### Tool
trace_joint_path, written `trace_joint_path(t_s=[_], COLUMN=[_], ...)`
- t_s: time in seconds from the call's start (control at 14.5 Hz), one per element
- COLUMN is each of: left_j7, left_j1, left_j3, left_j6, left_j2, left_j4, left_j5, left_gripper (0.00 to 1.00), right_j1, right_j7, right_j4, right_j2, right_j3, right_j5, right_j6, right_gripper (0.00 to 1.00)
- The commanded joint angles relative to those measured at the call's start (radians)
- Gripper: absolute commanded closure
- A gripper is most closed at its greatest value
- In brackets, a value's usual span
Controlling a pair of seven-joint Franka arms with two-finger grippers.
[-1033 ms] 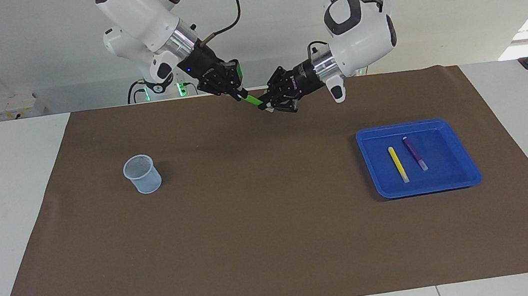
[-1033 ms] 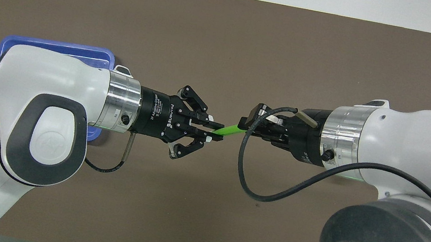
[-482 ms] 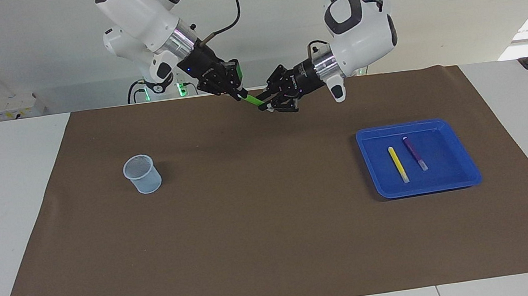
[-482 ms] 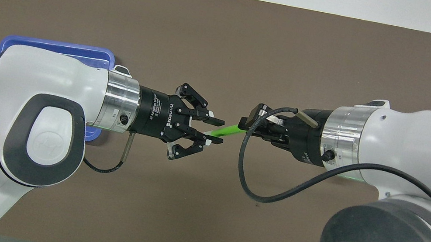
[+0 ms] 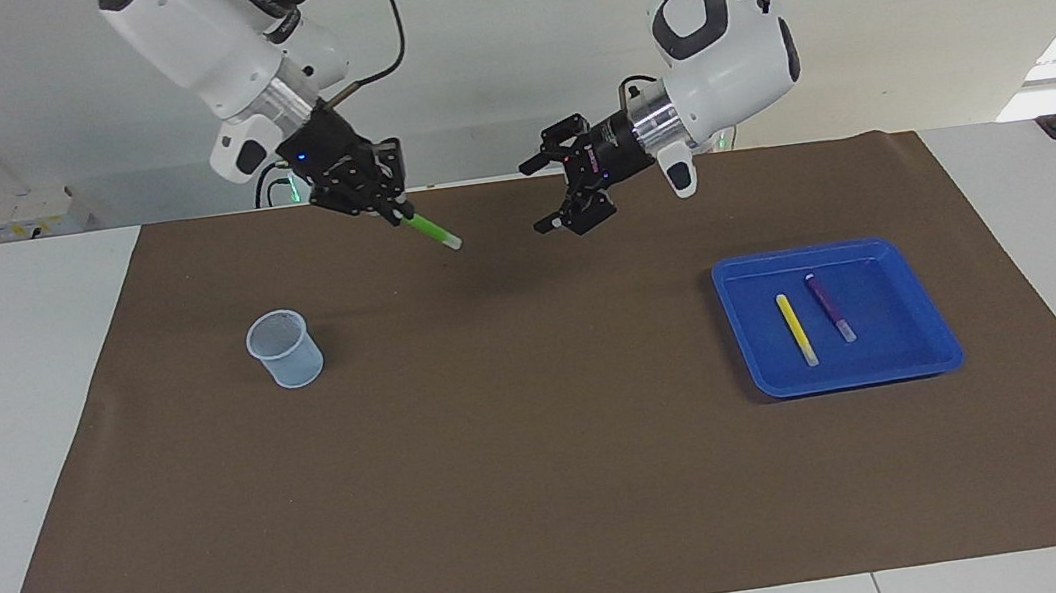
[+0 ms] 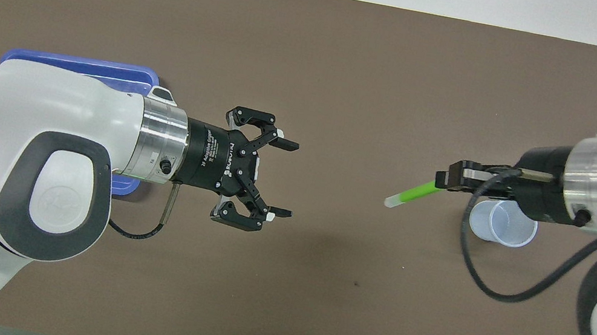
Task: Transfer and insert pens with both arms
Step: 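Insert the green pen into the clear cup with the right gripper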
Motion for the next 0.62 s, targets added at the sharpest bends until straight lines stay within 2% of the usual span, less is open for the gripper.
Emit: trace_joint_path(t_s=[0.0,0.07,0.21,0.34,0.55], left_j7=[0.014,0.022,0.031,0.066,0.316], left_j1=[0.0,0.003,0.026,0.076,0.151], left_j3=[0.01,0.01,0.013,0.014,0.016], left_j6=[0.01,0.008,0.005,-0.013,-0.111], left_j2=[-0.022,-0.019,-0.016,-0.014,-0.017], left_j4=[-0.024,-0.021,-0.014,-0.014,-0.014], left_j5=[0.11,0.179,0.323,0.355,0.437], left_gripper=[0.0,0.0,0.0,0.0,0.0], right_j1=[-0.076,-0.095,-0.115,-0.116,-0.129], right_j7=[-0.288,-0.391,-0.461,-0.464,-0.47], right_j4=[0.029,0.02,-0.008,-0.069,-0.213], right_j2=[0.018,0.014,0.004,-0.018,-0.035], right_j3=[0.01,0.01,0.01,0.01,0.01], right_j5=[-0.143,-0.206,-0.28,-0.326,-0.34], right_j6=[-0.065,-0.065,-0.05,0.014,0.181], right_gripper=[1.0,1.0,1.0,1.0,1.0])
